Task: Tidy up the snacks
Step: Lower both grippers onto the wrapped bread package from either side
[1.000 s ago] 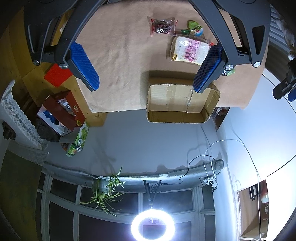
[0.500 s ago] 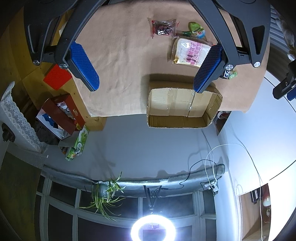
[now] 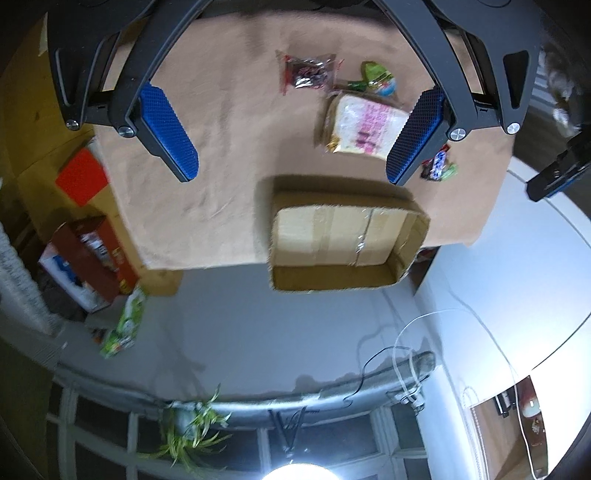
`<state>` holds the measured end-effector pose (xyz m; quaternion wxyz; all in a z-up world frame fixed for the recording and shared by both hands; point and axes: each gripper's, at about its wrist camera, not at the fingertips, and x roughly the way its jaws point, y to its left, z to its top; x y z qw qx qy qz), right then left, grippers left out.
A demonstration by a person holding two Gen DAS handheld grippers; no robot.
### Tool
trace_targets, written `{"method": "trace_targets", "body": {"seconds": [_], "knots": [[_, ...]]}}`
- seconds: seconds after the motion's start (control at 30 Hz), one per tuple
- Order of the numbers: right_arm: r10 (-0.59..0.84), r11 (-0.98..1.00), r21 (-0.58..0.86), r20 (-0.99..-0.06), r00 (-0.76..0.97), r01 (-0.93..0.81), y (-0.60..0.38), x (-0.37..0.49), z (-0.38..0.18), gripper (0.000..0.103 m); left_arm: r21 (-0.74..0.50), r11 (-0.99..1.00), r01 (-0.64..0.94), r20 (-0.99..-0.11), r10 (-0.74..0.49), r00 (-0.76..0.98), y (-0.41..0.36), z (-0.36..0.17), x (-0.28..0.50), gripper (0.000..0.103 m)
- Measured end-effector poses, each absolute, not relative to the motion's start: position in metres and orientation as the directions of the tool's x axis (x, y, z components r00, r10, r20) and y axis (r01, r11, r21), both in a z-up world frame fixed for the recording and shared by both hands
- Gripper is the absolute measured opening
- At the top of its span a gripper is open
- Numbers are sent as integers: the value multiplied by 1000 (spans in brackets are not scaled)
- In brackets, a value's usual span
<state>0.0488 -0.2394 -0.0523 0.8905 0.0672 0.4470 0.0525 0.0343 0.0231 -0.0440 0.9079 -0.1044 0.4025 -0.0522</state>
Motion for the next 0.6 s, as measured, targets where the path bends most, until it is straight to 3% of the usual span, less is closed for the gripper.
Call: {"method": "trace_targets", "body": {"seconds": [0.17, 0.37, 0.6], "knots": [[278, 953, 301, -813, 511, -39, -246, 58, -81, 103, -318, 948, 8, -757, -259, 600, 30, -64, 45, 85], [351, 926, 375, -830, 433, -32, -246, 62, -110, 103, -403, 915, 27, -783, -360, 508, 29, -91, 54, 77], [460, 877, 480, -825, 328, -24, -240, 72, -143, 93, -463, 885, 53, -817, -450, 360, 13, -131, 66, 76]]}}
